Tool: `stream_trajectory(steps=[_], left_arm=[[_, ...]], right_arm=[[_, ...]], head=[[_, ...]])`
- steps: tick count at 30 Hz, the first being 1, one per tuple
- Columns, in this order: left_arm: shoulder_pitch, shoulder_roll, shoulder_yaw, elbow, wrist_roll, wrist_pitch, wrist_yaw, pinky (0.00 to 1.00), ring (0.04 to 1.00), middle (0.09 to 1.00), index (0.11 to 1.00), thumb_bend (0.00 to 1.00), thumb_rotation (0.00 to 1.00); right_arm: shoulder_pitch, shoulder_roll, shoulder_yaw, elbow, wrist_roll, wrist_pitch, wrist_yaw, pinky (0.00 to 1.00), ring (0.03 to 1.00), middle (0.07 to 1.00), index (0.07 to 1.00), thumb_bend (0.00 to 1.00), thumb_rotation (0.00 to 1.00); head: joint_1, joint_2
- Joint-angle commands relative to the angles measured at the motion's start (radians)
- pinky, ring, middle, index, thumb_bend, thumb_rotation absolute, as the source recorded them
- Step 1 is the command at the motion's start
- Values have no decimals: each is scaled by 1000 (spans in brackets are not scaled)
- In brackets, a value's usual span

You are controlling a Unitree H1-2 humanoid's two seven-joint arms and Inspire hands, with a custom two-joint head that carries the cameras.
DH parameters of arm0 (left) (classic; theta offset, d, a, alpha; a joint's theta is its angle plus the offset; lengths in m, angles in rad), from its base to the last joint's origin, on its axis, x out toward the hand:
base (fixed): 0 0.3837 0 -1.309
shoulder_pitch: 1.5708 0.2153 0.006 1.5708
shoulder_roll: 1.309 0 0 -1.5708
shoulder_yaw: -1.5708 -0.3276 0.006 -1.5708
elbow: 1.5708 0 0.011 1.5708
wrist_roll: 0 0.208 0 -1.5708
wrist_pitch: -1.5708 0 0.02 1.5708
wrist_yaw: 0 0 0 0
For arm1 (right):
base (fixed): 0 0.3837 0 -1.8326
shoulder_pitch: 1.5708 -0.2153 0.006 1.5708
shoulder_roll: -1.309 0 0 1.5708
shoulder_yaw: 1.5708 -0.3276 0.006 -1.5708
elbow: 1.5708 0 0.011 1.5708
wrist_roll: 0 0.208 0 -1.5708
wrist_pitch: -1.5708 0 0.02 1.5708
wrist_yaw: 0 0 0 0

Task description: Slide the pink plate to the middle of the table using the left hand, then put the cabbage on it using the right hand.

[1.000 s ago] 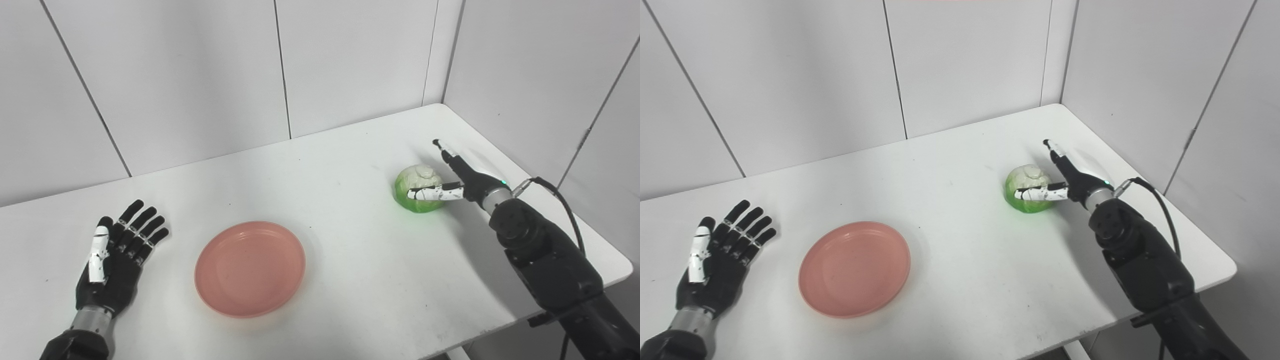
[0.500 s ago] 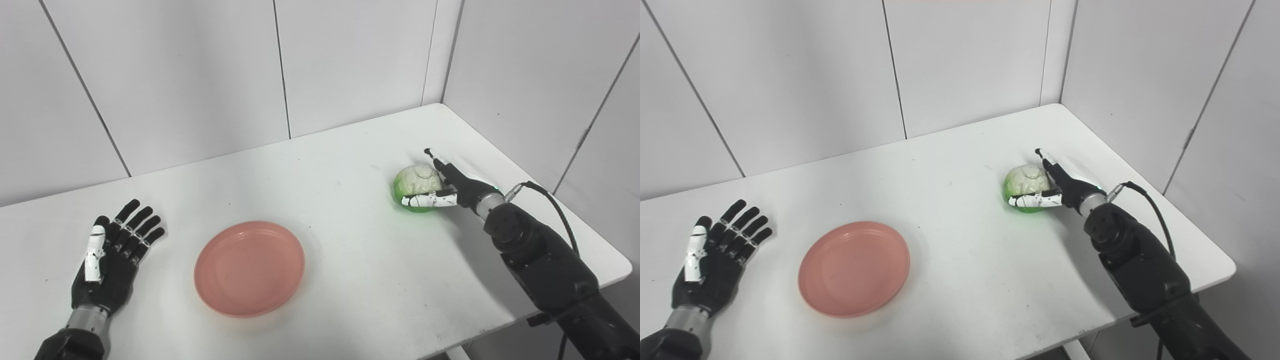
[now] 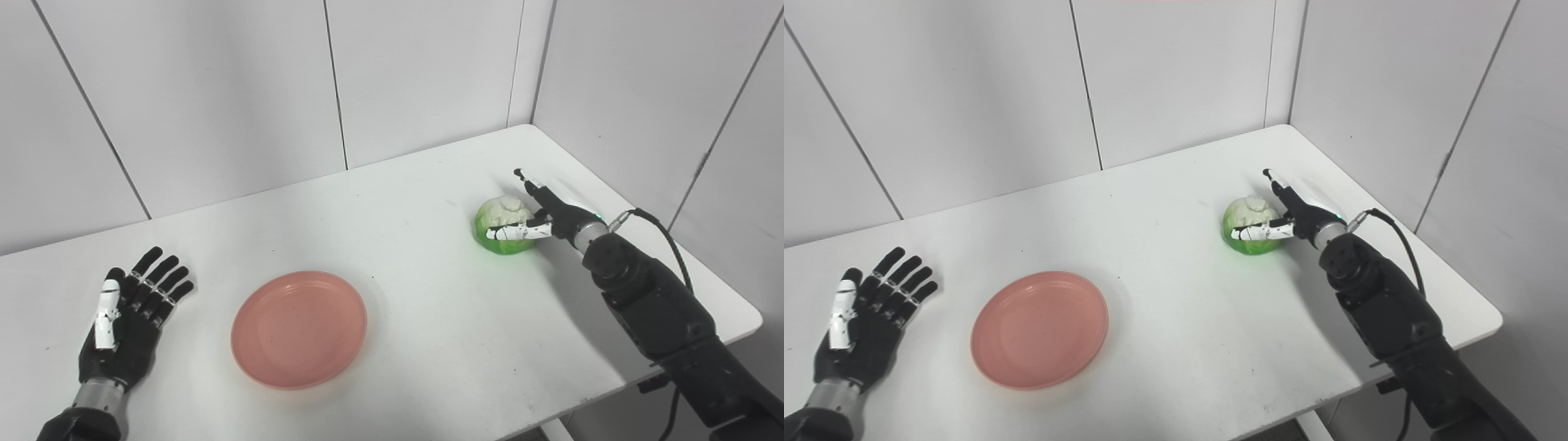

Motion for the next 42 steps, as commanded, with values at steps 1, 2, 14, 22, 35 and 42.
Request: stream_trajectory(steps=[1, 2, 14, 22, 35, 42], left_arm=[[65, -1, -6, 42, 20, 28, 3, 779, 797, 799, 798, 523, 869], [66, -1, -6, 40, 20, 29, 3, 775, 795, 798, 797, 523, 869], [72, -5, -5, 16, 19, 45, 21, 783, 798, 800, 798, 526, 855], [74, -1, -9, 9, 17, 44, 8, 775, 794, 798, 796, 526, 874], [80, -10, -7, -21, 16, 59, 27, 766, 785, 789, 787, 529, 864], [89, -14, -9, -56, 13, 76, 33, 766, 787, 792, 788, 532, 867]], right_arm=[[-30, 9, 4, 20, 23, -35, 11, 918, 975, 994, 1000, 1000, 477], [-33, 9, 6, 25, 23, -36, 10, 914, 972, 991, 1000, 1000, 475], [-93, -1, 82, 125, 6, -47, 37, 867, 924, 952, 961, 1000, 433], [-110, 18, 93, 162, 22, -83, 44, 814, 850, 877, 899, 1000, 329], [-113, 35, 136, 166, -52, -13, 7, 599, 578, 608, 552, 658, 94], [-104, 44, 113, 166, -41, -17, -16, 431, 453, 467, 517, 527, 1]], head=[[1, 1], [1, 1], [7, 7], [8, 10], [17, 3], [21, 1]])
